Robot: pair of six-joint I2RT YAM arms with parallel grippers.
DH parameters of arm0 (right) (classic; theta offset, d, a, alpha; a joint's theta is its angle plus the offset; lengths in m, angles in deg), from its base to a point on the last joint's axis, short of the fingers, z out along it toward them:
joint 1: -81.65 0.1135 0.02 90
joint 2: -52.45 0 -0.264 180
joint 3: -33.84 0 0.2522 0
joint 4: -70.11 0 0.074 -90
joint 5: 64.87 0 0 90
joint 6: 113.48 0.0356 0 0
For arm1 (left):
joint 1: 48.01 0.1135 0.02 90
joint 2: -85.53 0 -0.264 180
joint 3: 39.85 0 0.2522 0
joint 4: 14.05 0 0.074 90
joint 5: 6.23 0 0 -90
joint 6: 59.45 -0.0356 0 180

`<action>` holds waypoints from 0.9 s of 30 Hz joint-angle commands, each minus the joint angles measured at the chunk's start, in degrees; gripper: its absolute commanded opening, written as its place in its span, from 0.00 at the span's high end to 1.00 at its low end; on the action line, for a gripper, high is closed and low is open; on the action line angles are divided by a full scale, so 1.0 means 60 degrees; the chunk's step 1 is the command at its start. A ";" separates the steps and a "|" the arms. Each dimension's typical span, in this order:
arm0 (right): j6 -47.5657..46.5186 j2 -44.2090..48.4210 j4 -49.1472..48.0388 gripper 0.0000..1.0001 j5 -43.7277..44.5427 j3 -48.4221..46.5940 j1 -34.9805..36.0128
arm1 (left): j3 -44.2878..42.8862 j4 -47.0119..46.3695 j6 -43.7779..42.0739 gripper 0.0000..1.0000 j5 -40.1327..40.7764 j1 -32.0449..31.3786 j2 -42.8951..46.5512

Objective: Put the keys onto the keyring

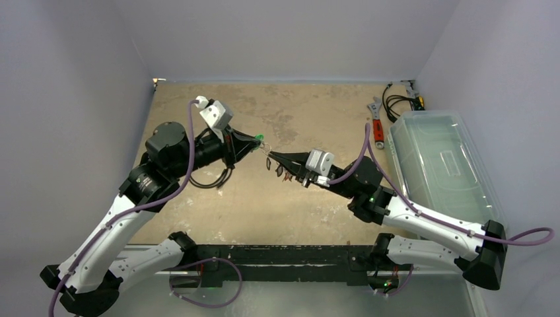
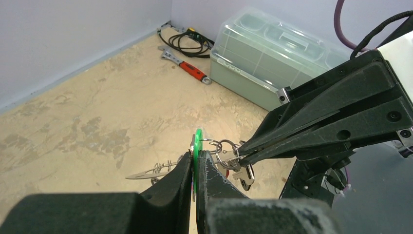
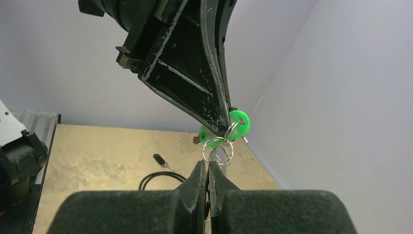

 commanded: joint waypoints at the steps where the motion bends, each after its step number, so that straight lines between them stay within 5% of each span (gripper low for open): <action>1: -0.0221 0.0207 0.0003 1.00 -0.0875 0.0064 0.0056 | -0.0577 -0.0351 -0.0402 1.00 0.0195 0.0065 -0.0064; 8: -0.0289 0.0080 0.0619 1.00 -0.2043 -0.0286 0.0061 | -0.0427 -0.0632 -0.1190 1.00 -0.1588 0.0069 -0.0027; 14: -0.0278 0.0372 0.0257 1.00 -0.1363 -0.0183 0.0061 | -0.0150 -0.0749 -0.1237 1.00 -0.2156 0.0057 0.0231; 20: -0.0065 0.0415 0.0331 0.77 -0.1053 -0.0179 0.0059 | -0.0057 -0.0809 -0.0919 1.00 -0.1671 0.0062 0.0283; 27: 0.0266 0.0493 0.0337 0.73 -0.1298 -0.0164 0.0061 | 0.0156 -0.1332 -0.0372 1.00 -0.1298 0.0062 0.0247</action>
